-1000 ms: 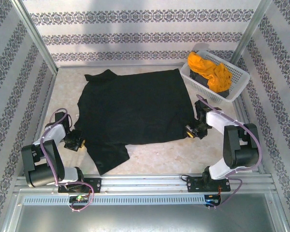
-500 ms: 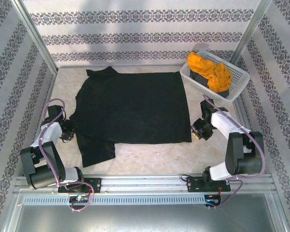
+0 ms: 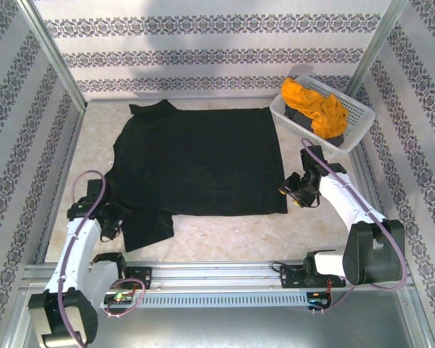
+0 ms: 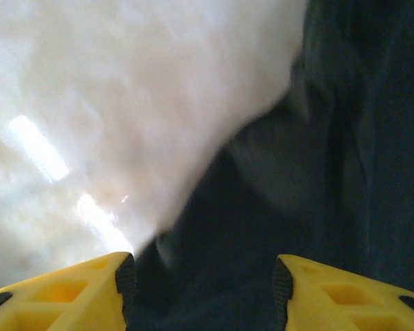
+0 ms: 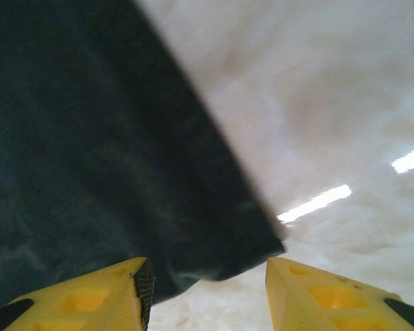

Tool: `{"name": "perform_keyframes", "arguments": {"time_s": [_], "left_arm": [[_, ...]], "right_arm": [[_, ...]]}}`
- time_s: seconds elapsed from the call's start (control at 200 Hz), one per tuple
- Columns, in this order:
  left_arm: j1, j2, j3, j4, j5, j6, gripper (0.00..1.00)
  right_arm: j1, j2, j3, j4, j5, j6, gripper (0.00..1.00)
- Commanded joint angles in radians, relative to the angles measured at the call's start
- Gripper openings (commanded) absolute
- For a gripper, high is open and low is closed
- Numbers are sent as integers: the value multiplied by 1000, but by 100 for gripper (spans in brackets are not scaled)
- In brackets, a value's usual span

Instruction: Fold and stack the t-shirts

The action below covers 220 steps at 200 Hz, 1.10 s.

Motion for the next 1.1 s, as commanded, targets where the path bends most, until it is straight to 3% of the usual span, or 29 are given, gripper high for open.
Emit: {"name": "perform_keyframes", "arguments": {"time_s": [0.0, 0.09, 0.195, 0.495, 0.6, 0.754, 1.094], "left_arm": [[-116, 16, -5, -174, 11, -173, 53], [-191, 13, -9, -243, -37, -256, 52], [-203, 8, -24, -259, -61, -277, 52], [-213, 154, -121, 10, -19, -248, 52], [-213, 197, -150, 134, 13, -239, 39], [-260, 194, -113, 136, 6, -257, 0], [-290, -2, -73, -85, -26, -340, 0]], "right_arm": [[51, 8, 21, 7, -55, -41, 47], [68, 14, 11, 15, -70, -29, 47], [74, 12, -5, 21, -74, -25, 47], [63, -11, -82, 28, -98, 8, 47], [20, -16, -116, 52, -99, 23, 47], [-72, -27, -135, 50, -41, 38, 47], [-90, -1, -192, 61, -27, 159, 39]]}}
